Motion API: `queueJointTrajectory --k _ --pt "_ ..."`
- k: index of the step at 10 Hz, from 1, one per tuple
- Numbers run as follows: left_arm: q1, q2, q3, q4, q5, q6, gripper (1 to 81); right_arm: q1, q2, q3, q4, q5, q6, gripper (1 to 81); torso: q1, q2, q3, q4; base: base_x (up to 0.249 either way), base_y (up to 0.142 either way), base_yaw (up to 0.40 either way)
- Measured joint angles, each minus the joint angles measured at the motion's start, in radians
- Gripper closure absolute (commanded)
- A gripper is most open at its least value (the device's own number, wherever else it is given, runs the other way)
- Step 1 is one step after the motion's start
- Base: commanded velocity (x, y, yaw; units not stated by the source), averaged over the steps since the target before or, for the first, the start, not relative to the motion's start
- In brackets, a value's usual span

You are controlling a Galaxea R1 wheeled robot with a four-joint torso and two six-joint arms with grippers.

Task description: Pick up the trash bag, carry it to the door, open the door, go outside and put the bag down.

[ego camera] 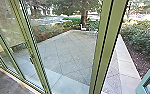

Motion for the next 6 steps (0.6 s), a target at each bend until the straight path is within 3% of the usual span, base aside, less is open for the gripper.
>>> queueJointTrajectory --k 2,6 --pt "0.0 0.0 0.0 0.0 0.0 0.0 81.1 -0.08 0.022 0.018 -0.001 0.079 -0.032 1.0 0.0 0.0 0.0 0.0 0.0 0.0 0.0" --pt "-0.004 0.0 -0.022 0.0 -0.006 0.0 81.1 -0.219 0.185 -0.017 -0.004 0.205 -0.081 1.0 0.0 0.0 0.0 0.0 0.0 0.0 0.0"
